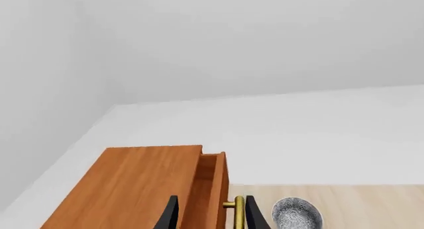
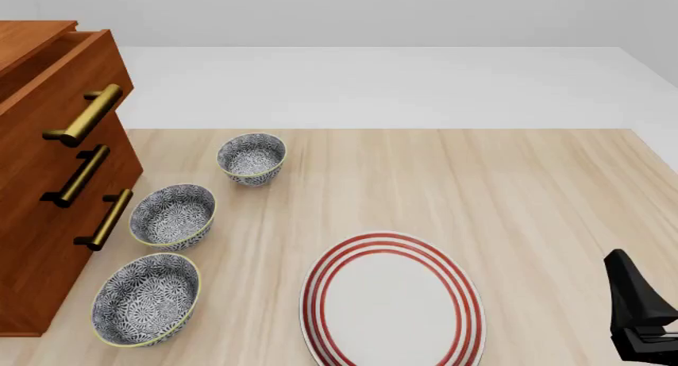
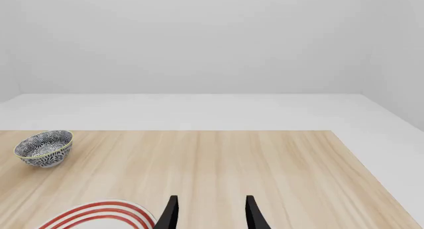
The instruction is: Open the top drawer of the cabinet.
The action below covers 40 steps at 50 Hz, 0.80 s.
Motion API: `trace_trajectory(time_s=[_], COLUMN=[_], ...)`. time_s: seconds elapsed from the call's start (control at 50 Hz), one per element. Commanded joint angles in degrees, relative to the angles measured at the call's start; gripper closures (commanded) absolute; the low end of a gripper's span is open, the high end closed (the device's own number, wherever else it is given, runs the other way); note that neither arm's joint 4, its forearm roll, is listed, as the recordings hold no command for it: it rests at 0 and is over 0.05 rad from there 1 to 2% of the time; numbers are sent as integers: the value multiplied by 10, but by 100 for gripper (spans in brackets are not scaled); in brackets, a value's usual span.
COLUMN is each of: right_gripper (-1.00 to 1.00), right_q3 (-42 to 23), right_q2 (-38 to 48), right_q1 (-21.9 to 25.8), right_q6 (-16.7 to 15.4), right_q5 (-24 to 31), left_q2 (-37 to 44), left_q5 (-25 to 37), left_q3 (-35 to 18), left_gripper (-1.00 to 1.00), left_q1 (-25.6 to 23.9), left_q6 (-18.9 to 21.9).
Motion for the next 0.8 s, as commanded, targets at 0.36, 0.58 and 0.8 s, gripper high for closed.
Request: trace_trajectory(time_s=[0.36, 0.58, 0.8], right_gripper=[-100, -100, -100], right_q3=[-1, -1, -1], right_q2=[0, 0, 0], right_q1=[0, 0, 0], right_q6=[0, 0, 0], right_q5=[1, 1, 1], left_q2=[27, 42, 61], left_q5=[63, 65, 66], left_q3=[-14, -16, -19], left_gripper=[-100, -100, -100], left_q1=[-1, 4, 4], left_q6=[-54, -51, -63])
